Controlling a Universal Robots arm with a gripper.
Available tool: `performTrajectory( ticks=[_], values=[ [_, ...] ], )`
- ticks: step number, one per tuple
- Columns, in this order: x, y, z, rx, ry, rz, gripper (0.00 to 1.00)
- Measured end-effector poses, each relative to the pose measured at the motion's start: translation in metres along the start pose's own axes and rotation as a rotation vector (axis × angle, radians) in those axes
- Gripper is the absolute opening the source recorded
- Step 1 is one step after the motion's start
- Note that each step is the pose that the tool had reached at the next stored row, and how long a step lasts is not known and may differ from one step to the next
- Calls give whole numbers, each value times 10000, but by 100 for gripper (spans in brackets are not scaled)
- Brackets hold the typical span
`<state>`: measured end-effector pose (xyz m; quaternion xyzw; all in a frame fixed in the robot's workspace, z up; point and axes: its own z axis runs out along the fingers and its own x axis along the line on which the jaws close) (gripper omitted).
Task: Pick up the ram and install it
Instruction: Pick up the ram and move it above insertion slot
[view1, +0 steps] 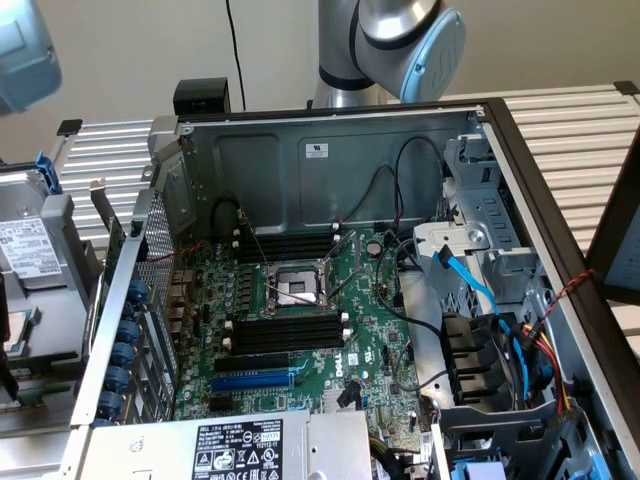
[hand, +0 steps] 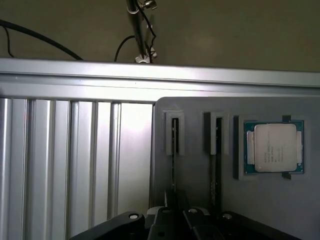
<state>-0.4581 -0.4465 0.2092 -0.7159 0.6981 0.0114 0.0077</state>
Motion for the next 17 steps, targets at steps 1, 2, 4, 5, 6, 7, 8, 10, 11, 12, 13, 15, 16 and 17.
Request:
performTrajectory(
  ticks=[1,2,4,5,6,7,8,10,11,12,13,15,16,17],
  values=[
    [-1,0,-45,2,2,-1,12],
    [-2,0,-93,4,2,-1,12],
    [-5,1,-180,7,1,-1,12],
    [-6,1,-228,5,2,-1,12],
    [-7,1,-276,6,2,-1,12],
    [-9,1,-321,6,3,-1,12],
    [-12,2,-427,7,5,-1,12],
    [-14,2,-514,4,12,-1,12],
    [-15,2,-560,5,17,-2,12],
    [-16,2,-607,5,24,-2,12],
    [-17,3,-651,4,32,-1,12],
    [-20,3,-741,6,48,-1,12],
    [-21,4,-786,4,58,-1,12],
    [-22,4,-832,4,67,-1,12]
  ],
)
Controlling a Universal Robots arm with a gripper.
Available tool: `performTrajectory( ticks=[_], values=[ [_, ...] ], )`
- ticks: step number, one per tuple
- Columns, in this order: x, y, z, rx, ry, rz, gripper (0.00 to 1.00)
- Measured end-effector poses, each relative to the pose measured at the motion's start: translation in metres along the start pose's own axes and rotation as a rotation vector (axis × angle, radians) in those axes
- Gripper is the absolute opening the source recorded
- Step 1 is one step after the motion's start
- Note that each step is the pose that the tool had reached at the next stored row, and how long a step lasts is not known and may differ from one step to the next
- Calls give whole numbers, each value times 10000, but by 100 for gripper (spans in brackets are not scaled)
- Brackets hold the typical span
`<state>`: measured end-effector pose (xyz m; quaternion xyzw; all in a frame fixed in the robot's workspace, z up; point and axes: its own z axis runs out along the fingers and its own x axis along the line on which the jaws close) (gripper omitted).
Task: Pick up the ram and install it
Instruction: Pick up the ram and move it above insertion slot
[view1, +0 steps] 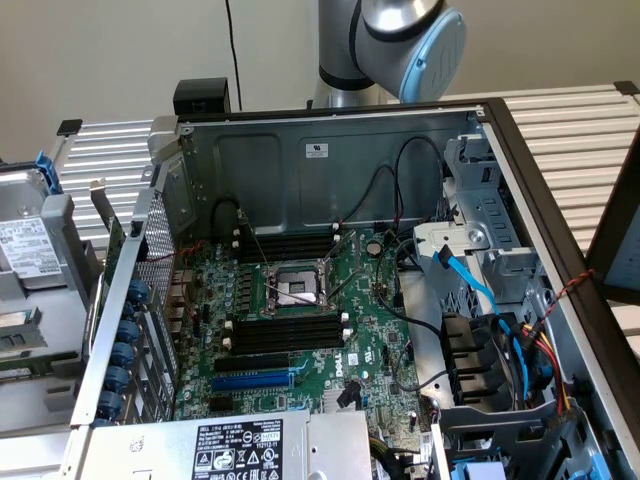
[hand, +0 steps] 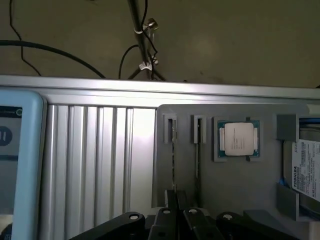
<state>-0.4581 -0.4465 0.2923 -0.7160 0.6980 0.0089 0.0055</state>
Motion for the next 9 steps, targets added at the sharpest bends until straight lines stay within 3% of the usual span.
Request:
performTrajectory(
  ticks=[9],
  values=[
    [-8,2,-372,-3,127,1,12]
  ],
)
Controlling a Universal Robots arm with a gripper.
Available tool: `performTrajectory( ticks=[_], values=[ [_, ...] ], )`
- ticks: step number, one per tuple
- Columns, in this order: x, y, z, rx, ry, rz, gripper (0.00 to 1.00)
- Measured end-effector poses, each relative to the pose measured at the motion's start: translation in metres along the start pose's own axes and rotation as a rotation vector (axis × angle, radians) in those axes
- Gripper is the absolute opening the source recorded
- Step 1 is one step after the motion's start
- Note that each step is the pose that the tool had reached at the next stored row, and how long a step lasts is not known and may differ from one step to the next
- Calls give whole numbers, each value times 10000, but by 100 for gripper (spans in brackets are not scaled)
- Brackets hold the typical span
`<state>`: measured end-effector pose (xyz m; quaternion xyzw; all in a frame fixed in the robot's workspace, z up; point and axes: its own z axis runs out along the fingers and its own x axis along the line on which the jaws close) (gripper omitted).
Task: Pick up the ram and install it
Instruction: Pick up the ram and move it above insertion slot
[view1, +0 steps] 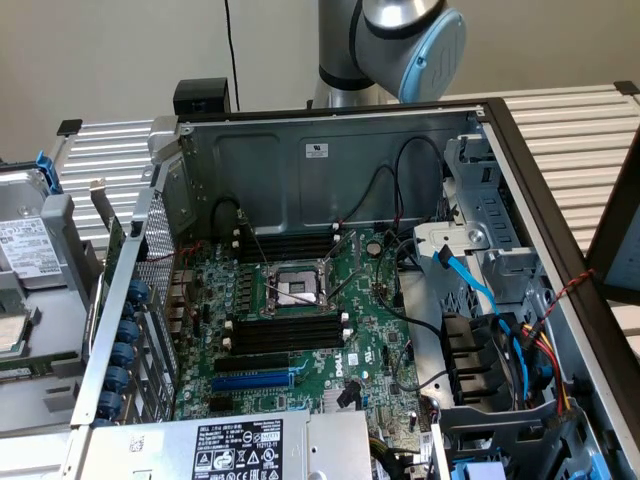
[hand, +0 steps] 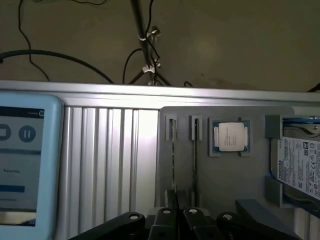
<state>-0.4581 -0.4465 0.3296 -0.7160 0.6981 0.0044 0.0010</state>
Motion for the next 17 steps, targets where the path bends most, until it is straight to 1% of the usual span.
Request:
performTrajectory(
  ticks=[4,5,6,7,8,9,10,13,17],
  values=[
    [-1,1,-165,-2,57,1,12],
    [-2,1,-242,-1,93,0,12],
    [-3,2,-396,-3,173,1,12],
    [-4,2,-514,-5,249,1,12],
    [-5,3,-566,-6,294,2,12],
    [-5,3,-667,-9,385,2,12],
    [-6,3,-723,-10,430,2,12],
    [-7,4,-817,-12,513,4,12],
    [-7,5,-933,-15,665,3,12]
  ],
)
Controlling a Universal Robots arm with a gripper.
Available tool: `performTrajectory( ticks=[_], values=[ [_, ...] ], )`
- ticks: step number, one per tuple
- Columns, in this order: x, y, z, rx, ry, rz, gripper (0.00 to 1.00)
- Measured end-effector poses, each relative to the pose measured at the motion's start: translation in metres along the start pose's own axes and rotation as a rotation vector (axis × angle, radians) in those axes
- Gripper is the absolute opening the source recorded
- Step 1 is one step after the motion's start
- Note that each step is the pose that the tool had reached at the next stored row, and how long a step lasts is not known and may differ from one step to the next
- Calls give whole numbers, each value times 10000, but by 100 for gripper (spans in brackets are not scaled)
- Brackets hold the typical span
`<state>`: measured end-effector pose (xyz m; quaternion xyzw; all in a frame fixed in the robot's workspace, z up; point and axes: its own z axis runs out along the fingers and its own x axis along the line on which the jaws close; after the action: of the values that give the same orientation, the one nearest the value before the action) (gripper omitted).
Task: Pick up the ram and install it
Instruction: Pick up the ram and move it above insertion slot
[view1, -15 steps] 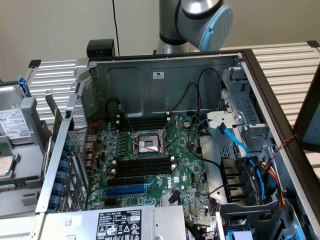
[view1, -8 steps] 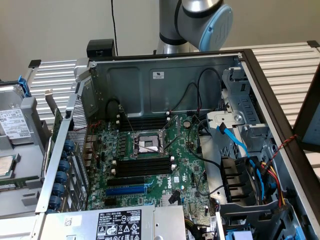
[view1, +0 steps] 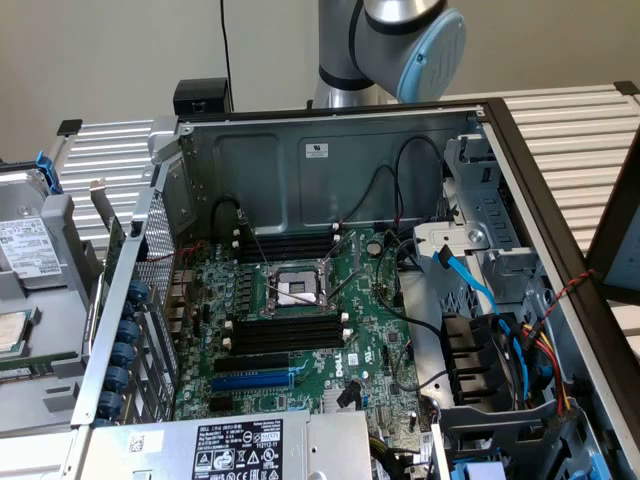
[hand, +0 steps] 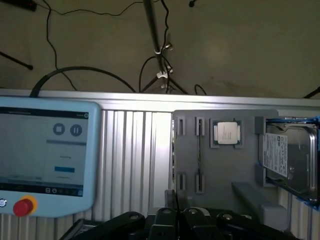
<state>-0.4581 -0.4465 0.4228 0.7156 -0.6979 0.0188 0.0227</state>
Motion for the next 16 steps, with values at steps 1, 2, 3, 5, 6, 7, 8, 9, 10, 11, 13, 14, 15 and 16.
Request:
performTrajectory(
  ticks=[1,2,3,5,6,7,8,9,10,11,13,14,15,16],
  values=[
    [2,0,-27,-2,37,0,12],
    [3,0,-43,-3,67,0,12],
    [3,0,-48,-3,84,-1,12],
    [3,0,-48,-1,85,0,12],
    [3,0,-48,5,86,1,12],
    [0,1,-50,23,87,3,12],
    [0,1,-56,47,89,4,12],
    [0,1,-67,76,89,5,12],
    [0,1,-82,111,89,8,12],
    [0,1,-99,140,89,9,12],
    [1,0,-124,207,93,13,12],
    [-1,1,-129,253,93,17,12],
    [-4,1,-133,295,95,21,12],
    [-8,1,-136,335,95,23,12]
  ],
)
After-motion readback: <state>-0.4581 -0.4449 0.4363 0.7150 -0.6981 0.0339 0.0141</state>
